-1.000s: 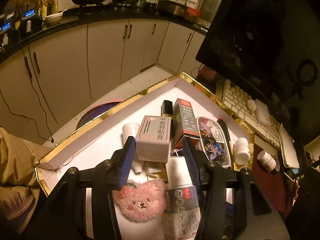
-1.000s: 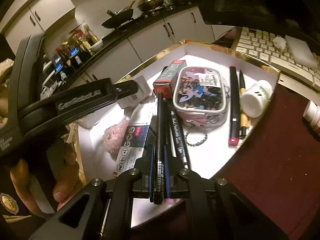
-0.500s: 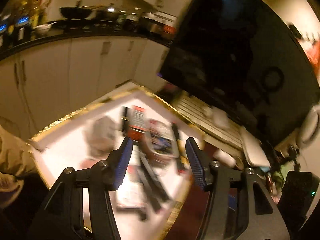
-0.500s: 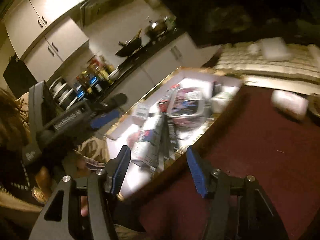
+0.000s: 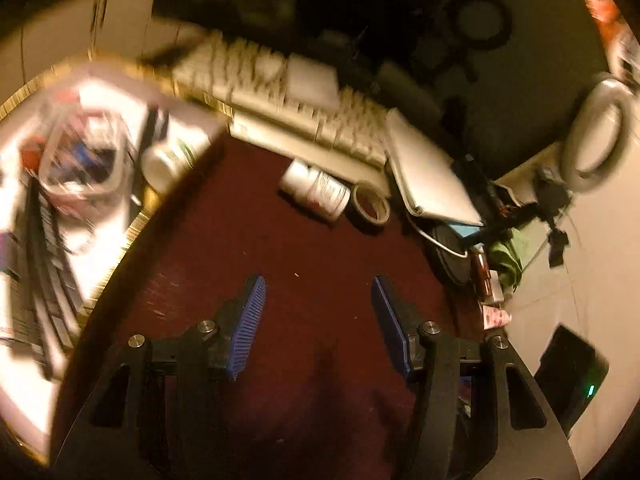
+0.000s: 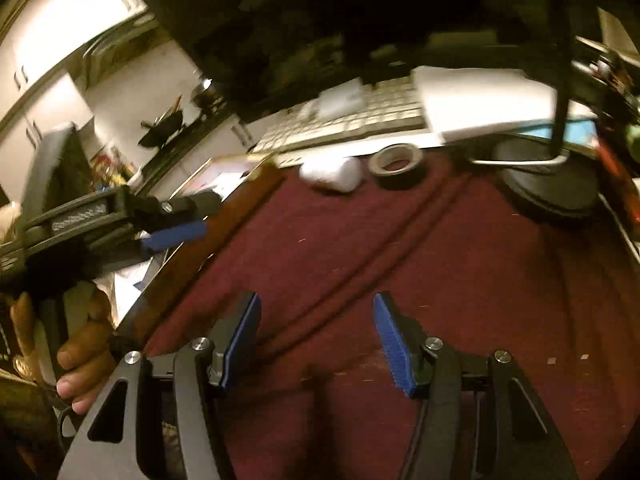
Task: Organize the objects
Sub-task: 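Move both grippers back over the cloth toward the red-label pill bottle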
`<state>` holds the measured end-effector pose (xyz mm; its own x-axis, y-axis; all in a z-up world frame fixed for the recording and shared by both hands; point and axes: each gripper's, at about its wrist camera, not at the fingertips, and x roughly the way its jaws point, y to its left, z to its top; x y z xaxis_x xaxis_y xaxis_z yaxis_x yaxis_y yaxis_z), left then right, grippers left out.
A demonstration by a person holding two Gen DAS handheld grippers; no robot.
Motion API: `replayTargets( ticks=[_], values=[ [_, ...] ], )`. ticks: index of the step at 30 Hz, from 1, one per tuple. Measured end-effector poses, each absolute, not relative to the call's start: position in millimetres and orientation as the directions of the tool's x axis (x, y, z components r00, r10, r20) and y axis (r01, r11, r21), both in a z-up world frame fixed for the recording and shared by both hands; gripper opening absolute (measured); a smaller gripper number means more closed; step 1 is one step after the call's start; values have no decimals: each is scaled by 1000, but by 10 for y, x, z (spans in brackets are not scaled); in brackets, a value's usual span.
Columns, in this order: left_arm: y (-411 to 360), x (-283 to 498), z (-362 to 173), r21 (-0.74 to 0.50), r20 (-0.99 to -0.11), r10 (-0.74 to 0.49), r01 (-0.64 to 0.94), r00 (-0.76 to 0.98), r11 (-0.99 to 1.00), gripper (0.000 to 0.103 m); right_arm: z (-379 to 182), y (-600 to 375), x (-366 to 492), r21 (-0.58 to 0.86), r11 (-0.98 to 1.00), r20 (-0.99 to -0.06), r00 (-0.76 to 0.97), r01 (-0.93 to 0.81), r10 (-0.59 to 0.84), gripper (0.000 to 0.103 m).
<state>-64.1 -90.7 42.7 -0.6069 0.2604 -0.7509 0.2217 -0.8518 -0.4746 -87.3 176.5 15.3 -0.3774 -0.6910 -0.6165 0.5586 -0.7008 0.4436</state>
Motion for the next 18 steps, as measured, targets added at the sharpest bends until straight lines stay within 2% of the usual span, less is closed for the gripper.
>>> replayTargets(
  ticks=[2, 9, 15, 18],
  values=[
    [-884, -786, 394, -494, -757, 268, 253, -596, -832, 55, 134, 1870, -952, 439, -719, -617, -401, 538, -677, 64],
    [-913, -1379, 300, -389, -837, 99, 457, -538, -800, 57, 91, 1950, -1011, 350, -772, -614, -492, 531, -617, 66],
    [-841, -1710, 224, -362, -861, 85, 489, -501, -793, 57, 30, 2014, -1081, 408, -748, -616, -447, 523, -648, 66],
    [-738, -1832, 207, -304, -880, 39, 497, -474, -813, 57, 27, 1999, -1067, 413, -741, -618, -434, 530, -655, 66]
  ],
)
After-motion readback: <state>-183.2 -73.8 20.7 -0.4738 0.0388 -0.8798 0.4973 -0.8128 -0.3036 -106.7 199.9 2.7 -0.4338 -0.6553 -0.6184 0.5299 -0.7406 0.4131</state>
